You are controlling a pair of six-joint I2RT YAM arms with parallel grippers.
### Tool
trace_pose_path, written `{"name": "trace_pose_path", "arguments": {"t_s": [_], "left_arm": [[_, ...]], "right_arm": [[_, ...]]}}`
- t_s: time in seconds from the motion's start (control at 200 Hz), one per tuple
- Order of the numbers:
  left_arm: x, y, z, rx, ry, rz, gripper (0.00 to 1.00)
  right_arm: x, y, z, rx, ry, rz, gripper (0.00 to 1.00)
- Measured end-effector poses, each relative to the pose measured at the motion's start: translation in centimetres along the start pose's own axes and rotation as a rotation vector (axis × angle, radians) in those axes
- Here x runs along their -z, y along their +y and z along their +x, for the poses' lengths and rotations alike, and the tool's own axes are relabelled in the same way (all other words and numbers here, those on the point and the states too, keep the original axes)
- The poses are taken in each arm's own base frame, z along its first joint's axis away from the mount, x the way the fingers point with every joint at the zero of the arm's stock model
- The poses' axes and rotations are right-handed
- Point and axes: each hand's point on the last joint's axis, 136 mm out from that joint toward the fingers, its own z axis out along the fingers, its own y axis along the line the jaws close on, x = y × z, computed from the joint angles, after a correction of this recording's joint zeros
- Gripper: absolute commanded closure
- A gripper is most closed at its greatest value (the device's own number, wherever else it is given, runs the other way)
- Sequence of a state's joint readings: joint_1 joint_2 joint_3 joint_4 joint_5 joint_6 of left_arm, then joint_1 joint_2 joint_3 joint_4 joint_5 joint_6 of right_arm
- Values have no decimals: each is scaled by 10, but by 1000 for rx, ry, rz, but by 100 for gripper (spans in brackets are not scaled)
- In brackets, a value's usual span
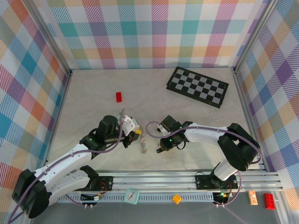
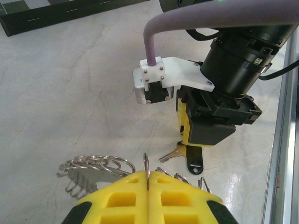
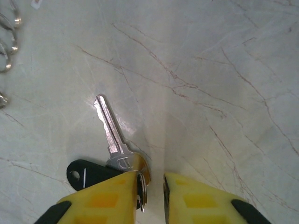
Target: Put the keys on the keyring
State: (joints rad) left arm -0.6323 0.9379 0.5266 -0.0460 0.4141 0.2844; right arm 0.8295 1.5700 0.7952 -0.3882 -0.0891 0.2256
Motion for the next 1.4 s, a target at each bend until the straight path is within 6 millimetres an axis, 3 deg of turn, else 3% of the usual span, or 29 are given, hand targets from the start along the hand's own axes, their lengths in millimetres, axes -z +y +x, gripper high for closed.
{"name": "trace_pose_path", "arguments": {"t_s": [0.345,0.595,1.4], "left_arm": [[-2,-2,1,-1,5,17,100],[-2,-2,1,-10,5,17,100],[-2,-2,1,-16,6,17,100]], "right_arm": [[2,2,3,-3,22,-6,80],[5,8,1,-3,27,-36,77],[4,6,1,-9,54,-18,88]]}}
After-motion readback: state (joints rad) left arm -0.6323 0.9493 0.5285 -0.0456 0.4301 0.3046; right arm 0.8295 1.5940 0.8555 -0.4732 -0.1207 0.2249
